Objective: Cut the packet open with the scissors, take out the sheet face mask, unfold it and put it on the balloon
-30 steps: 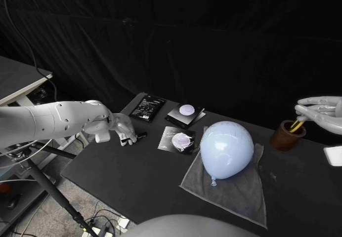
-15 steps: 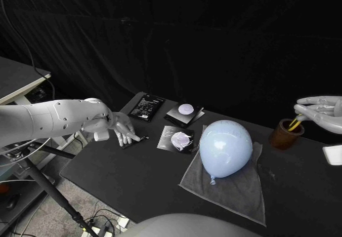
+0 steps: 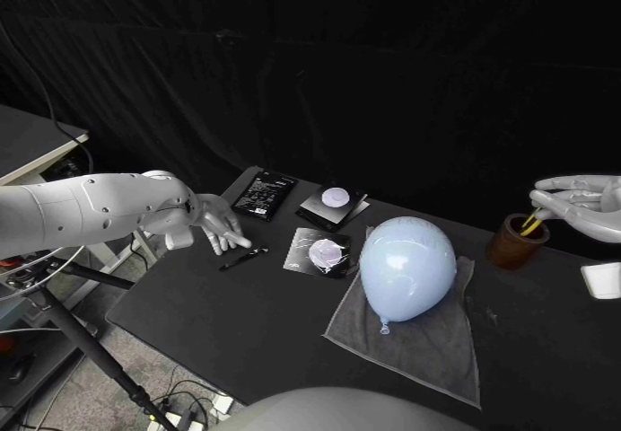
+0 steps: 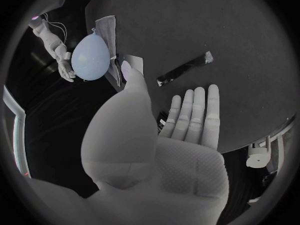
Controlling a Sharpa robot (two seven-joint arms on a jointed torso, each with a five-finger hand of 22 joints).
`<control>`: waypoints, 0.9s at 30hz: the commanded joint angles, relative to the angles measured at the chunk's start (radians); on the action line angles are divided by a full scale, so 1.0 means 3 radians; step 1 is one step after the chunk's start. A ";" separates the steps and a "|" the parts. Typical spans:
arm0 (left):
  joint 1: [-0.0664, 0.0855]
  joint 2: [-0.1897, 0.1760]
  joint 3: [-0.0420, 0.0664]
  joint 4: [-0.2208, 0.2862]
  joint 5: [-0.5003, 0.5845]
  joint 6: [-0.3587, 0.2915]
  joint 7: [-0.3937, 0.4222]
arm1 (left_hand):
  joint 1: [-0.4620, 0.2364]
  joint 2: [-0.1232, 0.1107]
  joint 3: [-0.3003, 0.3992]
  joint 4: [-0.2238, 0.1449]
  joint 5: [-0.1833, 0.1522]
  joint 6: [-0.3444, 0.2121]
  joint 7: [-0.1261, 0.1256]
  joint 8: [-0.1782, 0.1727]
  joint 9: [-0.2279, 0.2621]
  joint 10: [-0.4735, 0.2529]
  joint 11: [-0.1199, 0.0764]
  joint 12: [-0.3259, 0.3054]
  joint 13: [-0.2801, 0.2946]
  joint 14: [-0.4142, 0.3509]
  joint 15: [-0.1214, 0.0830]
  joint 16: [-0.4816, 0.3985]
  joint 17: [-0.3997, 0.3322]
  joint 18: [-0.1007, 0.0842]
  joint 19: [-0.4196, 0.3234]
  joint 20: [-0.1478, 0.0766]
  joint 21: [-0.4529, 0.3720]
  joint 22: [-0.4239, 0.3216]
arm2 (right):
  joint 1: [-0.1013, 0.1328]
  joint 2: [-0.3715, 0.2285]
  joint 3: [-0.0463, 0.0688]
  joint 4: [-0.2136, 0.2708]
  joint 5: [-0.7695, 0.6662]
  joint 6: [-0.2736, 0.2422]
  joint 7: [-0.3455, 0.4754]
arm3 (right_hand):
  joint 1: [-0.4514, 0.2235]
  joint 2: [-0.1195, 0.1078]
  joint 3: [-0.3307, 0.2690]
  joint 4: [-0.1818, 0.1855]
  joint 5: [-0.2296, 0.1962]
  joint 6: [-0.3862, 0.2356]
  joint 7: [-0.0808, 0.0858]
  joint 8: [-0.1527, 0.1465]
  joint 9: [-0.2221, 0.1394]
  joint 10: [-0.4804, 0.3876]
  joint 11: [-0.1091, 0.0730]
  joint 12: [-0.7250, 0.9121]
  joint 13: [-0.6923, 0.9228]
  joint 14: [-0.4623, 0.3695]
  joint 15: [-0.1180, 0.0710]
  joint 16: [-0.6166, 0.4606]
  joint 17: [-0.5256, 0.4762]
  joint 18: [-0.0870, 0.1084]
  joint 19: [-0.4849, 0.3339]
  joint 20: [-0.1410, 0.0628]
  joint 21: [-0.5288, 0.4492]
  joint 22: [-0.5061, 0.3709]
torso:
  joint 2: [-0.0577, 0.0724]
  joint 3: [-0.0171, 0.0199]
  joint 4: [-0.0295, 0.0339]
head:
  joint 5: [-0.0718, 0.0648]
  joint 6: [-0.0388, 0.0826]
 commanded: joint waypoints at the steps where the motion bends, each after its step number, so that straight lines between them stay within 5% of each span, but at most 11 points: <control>1: 0.0063 -0.0018 0.0005 0.0043 -0.0063 -0.0248 0.0206 | 0.0048 0.0051 0.0066 -0.0003 0.0009 -0.0019 0.0247 0.0060 0.0005 -0.0020 -0.0006 0.0064 0.0017 0.0020 -0.0006 0.0059 0.0000 0.0042 0.0055 -0.0003 0.0014 -0.0011 | -0.0005 0.0006 0.0002 -0.0013 0.0015 0.0027 0.0008 | 0.0028 -0.0018 -0.0022 0.0001 0.0003 -0.0007 0.0060 -0.0014 -0.0006 0.0005 0.0022 -0.0017 -0.0007 -0.0006 0.0023 -0.0021 -0.0005 0.0046 -0.0006 0.0026 -0.0023 -0.0008 | 0.0002 -0.0003 0.0000 | -0.0021 0.0007; 5: 0.0152 -0.0056 0.0007 0.0171 -0.0065 -0.0430 0.0448 | 0.0202 0.0301 0.0315 -0.0020 -0.0001 0.0154 0.0203 0.0228 -0.0031 0.0070 -0.0077 0.0319 0.0073 0.0185 -0.0082 0.0298 0.0037 0.0053 0.0244 -0.0055 0.0075 -0.0003 | -0.0016 0.0011 0.0001 -0.0028 0.0016 0.0035 0.0016 | 0.0029 -0.0018 -0.0022 0.0001 0.0003 -0.0007 0.0060 -0.0014 -0.0006 0.0005 0.0022 -0.0017 -0.0008 -0.0006 0.0024 -0.0021 -0.0005 0.0046 -0.0007 0.0026 -0.0023 -0.0008 | 0.0003 -0.0005 -0.0005 | -0.0067 0.0004; 9: 0.0257 -0.0081 0.0009 0.0334 -0.0052 -0.0593 0.0701 | 0.0363 0.0378 0.0467 -0.0040 -0.0003 0.0283 0.0160 0.0245 -0.0122 0.0153 -0.0134 0.0501 0.0116 0.0318 -0.0147 0.0499 0.0084 0.0055 0.0394 -0.0125 0.0157 0.0027 | -0.0032 0.0022 0.0001 -0.0049 0.0017 0.0050 0.0024 | 0.0039 -0.0015 -0.0022 -0.0003 0.0004 -0.0002 0.0059 -0.0015 -0.0007 0.0006 0.0021 -0.0020 -0.0014 -0.0007 0.0024 -0.0027 -0.0006 0.0047 -0.0008 0.0028 -0.0028 -0.0012 | 0.0000 -0.0001 0.0001 | -0.0118 0.0008; 15: 0.0352 -0.0052 0.0008 0.0530 -0.0069 -0.0703 0.0899 | 0.0498 0.0392 0.0566 -0.0046 -0.0004 0.0433 0.0105 0.0199 -0.0255 0.0244 -0.0198 0.0691 0.0177 0.0426 -0.0214 0.0709 0.0146 0.0050 0.0542 -0.0217 0.0280 0.0086 | -0.0055 0.0049 0.0001 -0.0078 0.0017 0.0072 0.0031 | 0.0051 -0.0009 -0.0020 -0.0008 0.0004 0.0007 0.0057 -0.0014 -0.0007 0.0011 0.0019 -0.0021 -0.0020 -0.0005 0.0023 -0.0031 -0.0006 0.0048 -0.0006 0.0029 -0.0031 -0.0016 | -0.0002 0.0003 -0.0009 | -0.0161 0.0017; 19: 0.0369 0.0113 0.0003 0.0563 -0.0288 -0.0755 0.0945 | 0.0498 0.0383 0.0567 -0.0043 -0.0004 0.0436 0.0103 0.0187 -0.0272 0.0228 -0.0197 0.0700 0.0180 0.0414 -0.0213 0.0719 0.0149 0.0047 0.0543 -0.0222 0.0286 0.0090 | -0.0073 0.0061 0.0001 -0.0090 0.0017 0.0090 0.0032 | 0.0051 -0.0009 -0.0020 -0.0008 0.0004 0.0007 0.0057 -0.0014 -0.0007 0.0011 0.0019 -0.0021 -0.0020 -0.0005 0.0023 -0.0031 -0.0006 0.0048 -0.0006 0.0029 -0.0031 -0.0016 | 0.0001 0.0001 -0.0005 | -0.0212 0.0035; 27: 0.0337 0.0466 -0.0003 0.0514 -0.0885 -0.0868 0.0927 | 0.0411 0.0292 0.0603 -0.0031 -0.0005 0.0453 0.0076 0.0140 -0.0410 -0.0048 -0.0102 0.0708 0.0142 -0.0050 -0.0086 0.0535 -0.0001 0.0022 0.0278 -0.0121 0.0117 0.0005 | -0.0091 0.0050 0.0000 -0.0080 0.0002 0.0114 0.0025 | 0.0055 -0.0007 -0.0019 -0.0010 0.0004 0.0010 0.0056 -0.0014 -0.0008 0.0012 0.0019 -0.0021 -0.0023 -0.0004 0.0023 -0.0033 -0.0006 0.0048 -0.0005 0.0029 -0.0032 -0.0017 | 0.0004 -0.0003 -0.0016 | -0.0268 0.0048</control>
